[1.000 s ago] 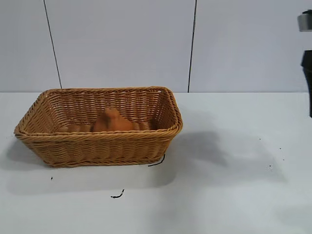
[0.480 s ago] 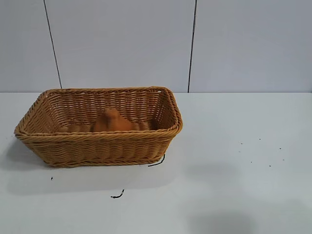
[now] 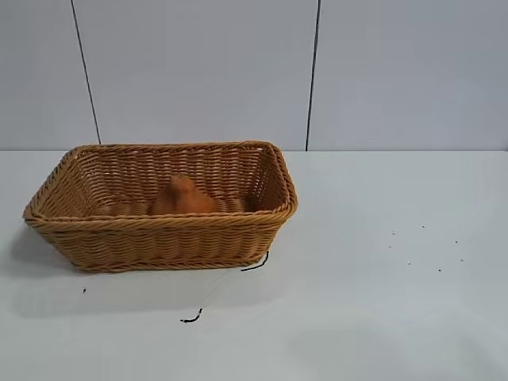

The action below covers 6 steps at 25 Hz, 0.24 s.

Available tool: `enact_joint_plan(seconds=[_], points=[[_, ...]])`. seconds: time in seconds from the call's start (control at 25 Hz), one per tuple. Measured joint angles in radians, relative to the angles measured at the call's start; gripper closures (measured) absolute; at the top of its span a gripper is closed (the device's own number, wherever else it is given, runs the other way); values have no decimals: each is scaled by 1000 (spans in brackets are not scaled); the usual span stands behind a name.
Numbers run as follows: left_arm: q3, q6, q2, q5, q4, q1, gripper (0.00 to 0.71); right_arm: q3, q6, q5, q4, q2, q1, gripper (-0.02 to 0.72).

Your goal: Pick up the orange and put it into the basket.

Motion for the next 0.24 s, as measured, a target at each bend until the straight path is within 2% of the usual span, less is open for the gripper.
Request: enact_joint_plan(seconds=[0.24], points=[[0,0,0,0,0,0,71,1,0,1,0,-12,0,36]])
